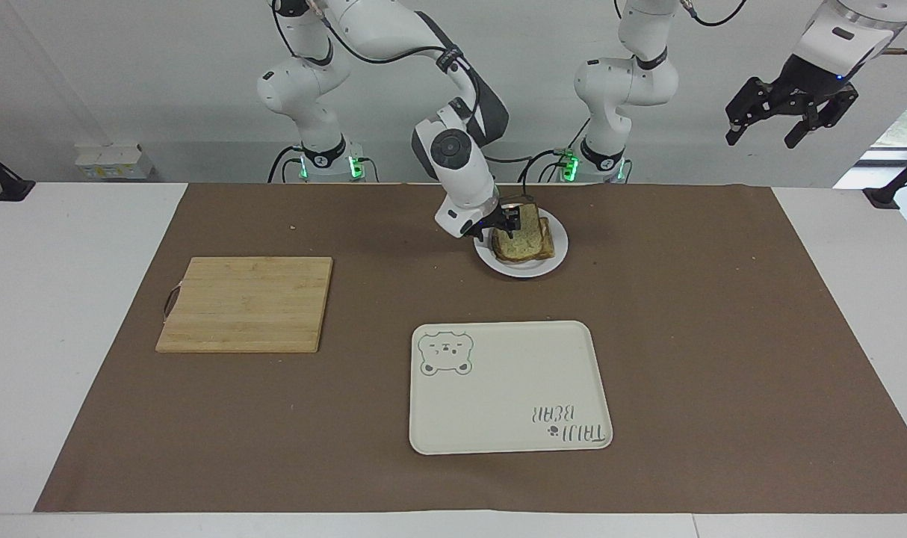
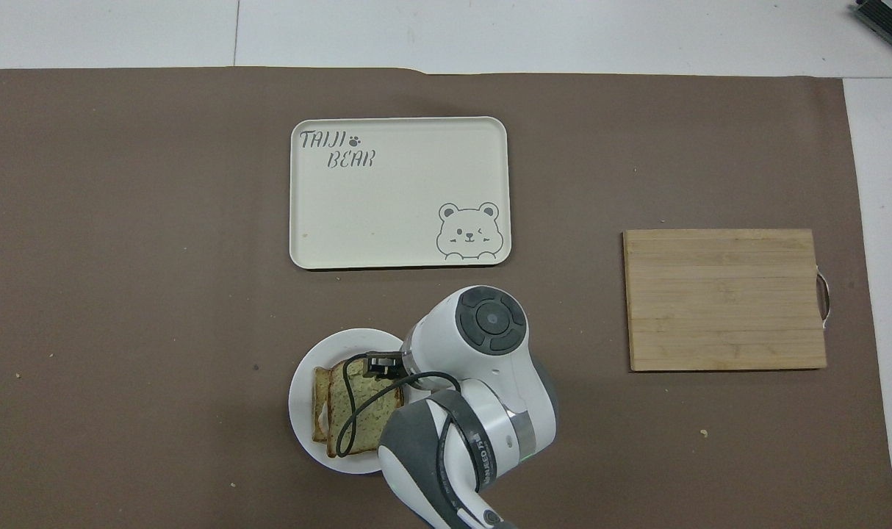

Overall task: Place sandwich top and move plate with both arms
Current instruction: 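Lower the bread onto the egg toast and open the right gripper, then withdraw the right gripper while the left gripper reaches toward the plate rim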

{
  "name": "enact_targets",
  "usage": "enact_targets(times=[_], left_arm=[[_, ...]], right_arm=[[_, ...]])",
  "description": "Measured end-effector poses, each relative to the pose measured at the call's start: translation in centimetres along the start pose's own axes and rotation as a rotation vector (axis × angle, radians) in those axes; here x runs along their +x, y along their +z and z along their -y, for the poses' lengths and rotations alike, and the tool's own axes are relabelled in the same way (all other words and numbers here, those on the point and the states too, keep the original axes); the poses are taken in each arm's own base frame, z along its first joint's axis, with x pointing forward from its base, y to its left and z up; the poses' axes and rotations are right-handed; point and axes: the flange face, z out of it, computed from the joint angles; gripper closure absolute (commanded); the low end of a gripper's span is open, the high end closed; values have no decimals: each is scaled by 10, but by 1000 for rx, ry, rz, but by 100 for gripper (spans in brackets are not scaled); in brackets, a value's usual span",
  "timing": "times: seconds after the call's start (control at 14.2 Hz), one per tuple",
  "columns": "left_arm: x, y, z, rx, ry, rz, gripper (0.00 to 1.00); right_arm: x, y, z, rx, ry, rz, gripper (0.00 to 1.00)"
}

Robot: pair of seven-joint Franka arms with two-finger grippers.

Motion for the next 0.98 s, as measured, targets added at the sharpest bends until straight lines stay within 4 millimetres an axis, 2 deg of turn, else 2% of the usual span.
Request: enact_targets(times=[0.42, 0.63, 0.84, 0.98], left_arm=[[-3, 4, 0, -4, 0, 2, 0], [-5, 10, -4, -52, 13, -27, 0], [-7, 37, -11, -147, 50, -52, 0], [-5, 72, -16, -224, 75, -50, 0]], right_arm=[[48, -31, -34, -91, -34, -138, 0], [69, -66, -59, -130, -34, -207, 0], [71, -110, -87, -155, -2, -197, 0], [59, -137, -102, -173, 10, -142, 0]])
